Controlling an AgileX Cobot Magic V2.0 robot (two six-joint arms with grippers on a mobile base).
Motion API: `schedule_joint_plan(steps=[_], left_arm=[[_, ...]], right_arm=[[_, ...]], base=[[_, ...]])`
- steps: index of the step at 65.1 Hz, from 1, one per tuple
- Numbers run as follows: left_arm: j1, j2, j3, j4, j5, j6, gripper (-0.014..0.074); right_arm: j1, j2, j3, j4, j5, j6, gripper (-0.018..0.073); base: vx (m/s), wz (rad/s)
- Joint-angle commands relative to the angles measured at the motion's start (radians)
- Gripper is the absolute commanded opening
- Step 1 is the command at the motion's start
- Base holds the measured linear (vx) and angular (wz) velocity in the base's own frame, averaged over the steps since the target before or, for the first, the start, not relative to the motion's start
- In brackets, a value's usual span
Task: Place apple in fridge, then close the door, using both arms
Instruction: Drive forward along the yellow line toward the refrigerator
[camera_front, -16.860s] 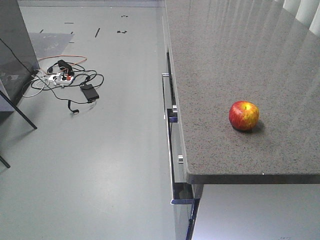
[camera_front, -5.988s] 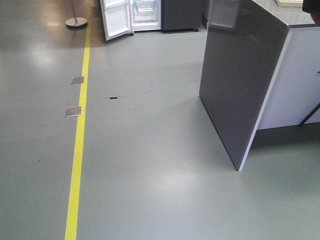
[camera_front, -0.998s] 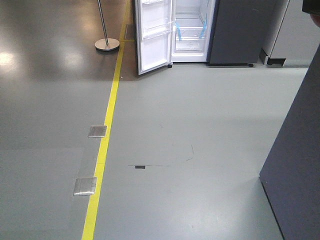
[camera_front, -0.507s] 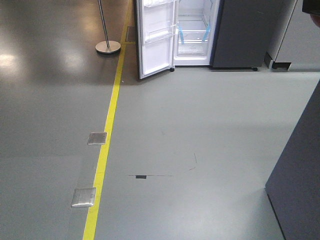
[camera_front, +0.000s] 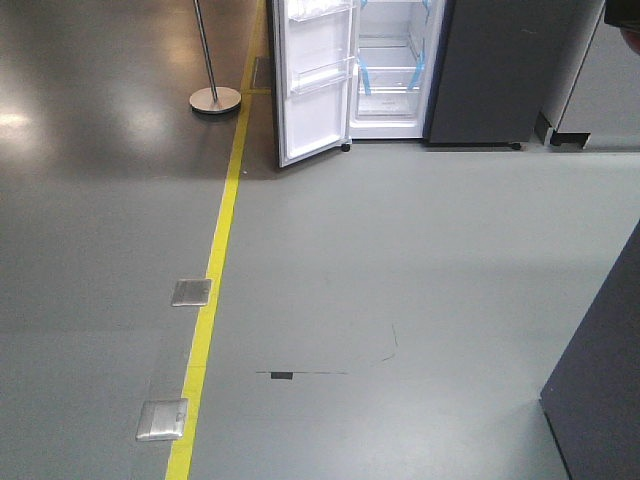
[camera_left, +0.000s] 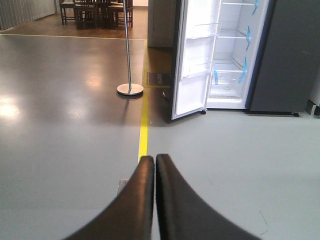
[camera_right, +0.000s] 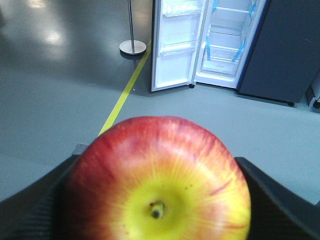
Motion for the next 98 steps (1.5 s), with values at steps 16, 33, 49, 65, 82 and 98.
schedule_joint_plan(steps=[16,33,49,65,82,98], left_arm=[[0.002,-0.015,-0.019,0.002,-0.074,-0.001,-0.0007],[0.002,-0.015,-0.019,0.002,-0.074,-0.001,-0.0007],[0.002,-0.015,-0.019,0.002,-0.074,-0.001,-0.0007],[0.002,-0.015,-0.019,0.002,-0.074,-0.001,-0.0007],[0.002,-0.015,-0.019,0.002,-0.074,-0.001,-0.0007],[0.002,-0.015,-0.019,0.002,-0.074,-0.001,-0.0007]], right_arm=[[-0.003,-0.017,-0.031,0.006,-0.082,-0.003,0.0203],[-0.003,-0.017,-0.031,0.006,-0.082,-0.003,0.0203],[-0.003,-0.017,-0.031,0.006,-0.082,-0.003,0.0203],[-0.003,-0.017,-0.031,0.006,-0.085,-0.003,0.0203],[-0.003,-0.017,-0.031,0.006,-0.085,-0.003,0.0203],[-0.003,-0.017,-0.031,0.006,-0.084,-0.003,0.0203]], base=[[0.15,-0.02],[0.15,-0.01],[0.15,0.0],[0.15,0.02],[0.15,0.02],[0.16,0.0]])
